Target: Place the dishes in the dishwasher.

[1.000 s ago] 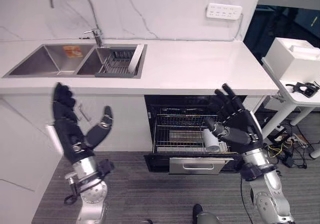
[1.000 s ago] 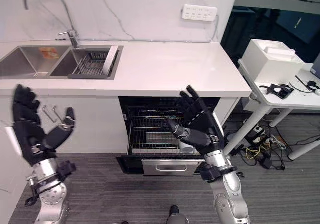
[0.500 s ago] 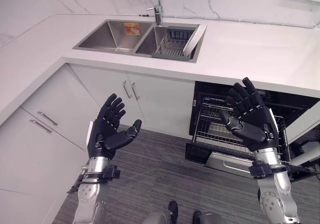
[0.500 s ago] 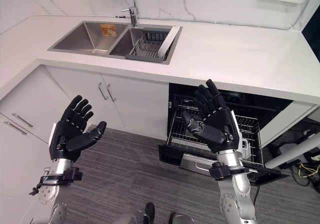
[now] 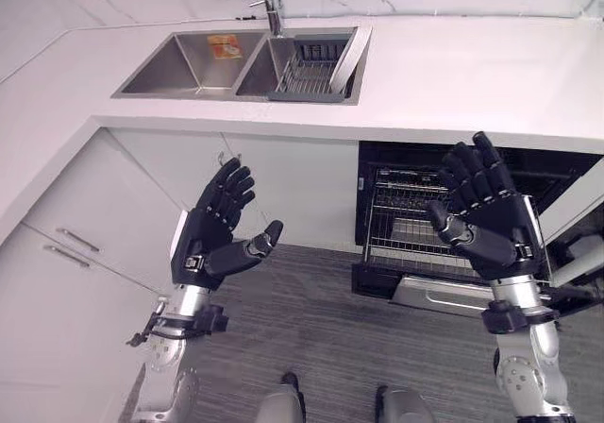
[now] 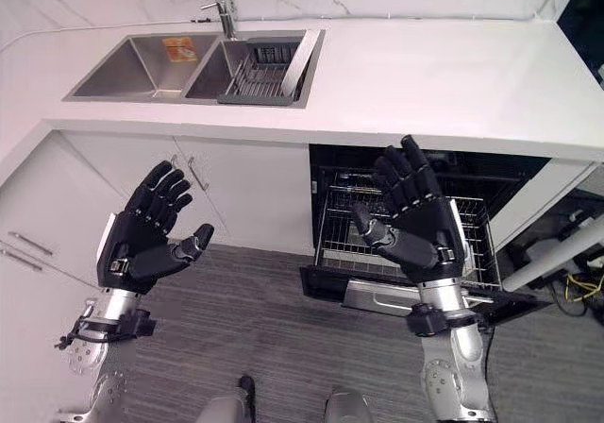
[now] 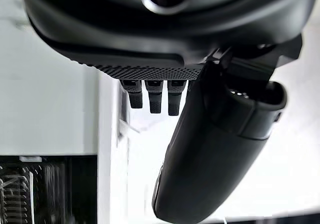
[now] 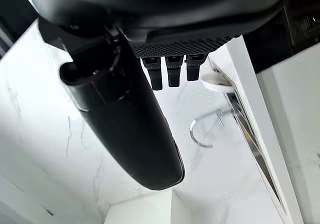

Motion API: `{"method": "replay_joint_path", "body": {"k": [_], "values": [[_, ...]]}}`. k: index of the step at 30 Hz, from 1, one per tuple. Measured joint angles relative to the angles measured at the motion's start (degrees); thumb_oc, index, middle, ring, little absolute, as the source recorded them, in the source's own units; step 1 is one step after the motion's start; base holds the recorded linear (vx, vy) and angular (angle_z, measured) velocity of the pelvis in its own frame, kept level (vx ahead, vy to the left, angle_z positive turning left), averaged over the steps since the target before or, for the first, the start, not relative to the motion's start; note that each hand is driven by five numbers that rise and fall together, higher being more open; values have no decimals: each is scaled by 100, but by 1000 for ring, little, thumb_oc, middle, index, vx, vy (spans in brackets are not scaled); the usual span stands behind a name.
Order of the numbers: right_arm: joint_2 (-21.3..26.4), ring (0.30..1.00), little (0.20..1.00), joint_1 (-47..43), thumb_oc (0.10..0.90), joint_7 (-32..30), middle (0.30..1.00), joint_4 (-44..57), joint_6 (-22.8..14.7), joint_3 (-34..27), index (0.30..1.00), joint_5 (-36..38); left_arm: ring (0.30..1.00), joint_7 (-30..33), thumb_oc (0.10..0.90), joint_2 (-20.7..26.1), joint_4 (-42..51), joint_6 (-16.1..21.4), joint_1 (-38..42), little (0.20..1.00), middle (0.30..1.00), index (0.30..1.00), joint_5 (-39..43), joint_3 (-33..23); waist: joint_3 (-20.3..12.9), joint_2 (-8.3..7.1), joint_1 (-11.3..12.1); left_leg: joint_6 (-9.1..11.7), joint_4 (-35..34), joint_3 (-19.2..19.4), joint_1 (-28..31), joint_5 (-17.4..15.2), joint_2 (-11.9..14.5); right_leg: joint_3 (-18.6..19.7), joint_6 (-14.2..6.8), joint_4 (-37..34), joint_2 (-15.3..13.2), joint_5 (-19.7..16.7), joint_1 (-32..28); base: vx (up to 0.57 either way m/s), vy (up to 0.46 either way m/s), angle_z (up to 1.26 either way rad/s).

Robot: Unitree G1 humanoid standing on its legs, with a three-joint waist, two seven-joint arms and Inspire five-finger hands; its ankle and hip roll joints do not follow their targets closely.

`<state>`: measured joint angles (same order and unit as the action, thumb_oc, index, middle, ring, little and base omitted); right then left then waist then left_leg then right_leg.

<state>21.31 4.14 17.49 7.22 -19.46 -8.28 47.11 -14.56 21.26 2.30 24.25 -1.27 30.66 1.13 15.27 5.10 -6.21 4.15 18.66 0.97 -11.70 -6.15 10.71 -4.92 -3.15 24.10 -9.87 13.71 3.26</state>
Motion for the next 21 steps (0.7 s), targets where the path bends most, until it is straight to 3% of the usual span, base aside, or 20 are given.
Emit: {"method": "replay_joint_path", "body": {"k": [1,2,5,6,8,10,11,12,13,15,16,17,18,21], "values": [[-2,900,900,6,800,-100,900,43,-50,-147,900,-42,900,-124,800,25,2,1,160,900,900,900,-9,49,1,13,-77,208,68,183,10,356,-116,57,-194,-78,-127,-13,-89,228,433,2],[-80,900,900,34,800,-183,900,92,-89,-200,900,-37,900,-197,800,82,8,-1,274,900,900,900,-46,83,-3,-82,-82,7,229,287,-12,189,-364,149,-304,-265,-383,-118,-173,188,350,0],[-227,900,900,157,800,-291,900,239,-114,-219,900,-38,900,-253,800,299,-2,-75,528,900,900,900,-308,164,-3,-130,-181,-315,521,386,-137,-25,-752,303,-395,-618,-711,-503,-313,136,264,5],[-390,900,900,168,800,-318,900,237,-108,-189,900,-37,900,-250,800,355,2,-130,545,900,900,900,-451,170,-9,-102,-186,-419,551,429,-116,-88,-786,329,-557,-586,-780,-759,-279,127,258,-2],[-743,900,900,201,800,-305,900,256,1,-54,900,-121,900,-228,800,534,-7,-250,449,900,900,900,-587,180,-10,-111,-86,-638,435,799,142,-175,-864,219,-634,-323,-957,-1349,-11,148,337,-60],[-770,900,900,151,800,-278,900,255,90,178,900,-222,900,-228,800,564,-5,-303,218,900,900,900,-635,76,-9,-83,103,-730,291,1274,334,-217,-737,-283,-615,-392,-1024,-1983,248,74,176,-129],[-765,900,900,152,800,-253,900,260,96,260,900,-225,900,-221,800,590,-13,-326,171,900,900,900,-653,51,-11,-84,136,-770,241,1414,374,-244,-654,-436,-691,-339,-973,-1917,276,60,76,-118],[-756,900,900,176,800,-230,900,262,97,303,900,-228,900,-225,800,609,-16,-383,178,900,900,900,-684,50,-13,-116,132,-819,217,1492,370,-274,-606,-605,-827,9,-823,-1512,364,84,75,-64],[-735,900,900,221,800,-235,900,261,97,302,900,-227,900,-234,800,609,-14,-431,188,900,900,900,-696,105,-13,-153,95,-837,148,1496,385,-266,-585,-613,-739,292,-444,-952,432,76,67,-36],[-629,900,900,214,800,-255,900,262,92,272,900,-227,900,-316,800,614,-3,-437,182,900,900,900,-862,150,-25,-192,31,-885,28,1596,395,-243,-609,-673,-476,182,281,-397,382,61,36,-24],[-559,900,900,204,800,-248,900,262,91,276,900,-242,900,-339,800,617,3,-437,177,900,900,900,-914,152,-40,-230,31,-898,-2,1724,397,-195,-648,-741,-315,-84,494,-366,371,52,-9,-33],[-449,900,900,192,800,-245,900,261,92,280,900,-258,900,-326,800,595,26,-436,172,900,900,900,-963,158,-47,-277,33,-874,5,1795,397,-221,-762,-922,192,-506,553,-409,305,50,-17,-37],[-351,900,900,180,800,-245,900,229,92,279,900,-259,900,-303,800,536,29,-437,169,900,900,900,-1049,188,-43,-227,3,-848,-1,1832,394,-219,-770,-937,252,-572,559,-510,322,72,-38,-43],[-239,900,900,201,800,-215,900,207,98,247,900,-214,900,-196,800,559,70,-437,150,900,900,900,-1412,318,-49,-329,-15,-836,-124,1968,545,-148,-814,-736,237,-520,528,-520,365,59,-63,-39]]}}
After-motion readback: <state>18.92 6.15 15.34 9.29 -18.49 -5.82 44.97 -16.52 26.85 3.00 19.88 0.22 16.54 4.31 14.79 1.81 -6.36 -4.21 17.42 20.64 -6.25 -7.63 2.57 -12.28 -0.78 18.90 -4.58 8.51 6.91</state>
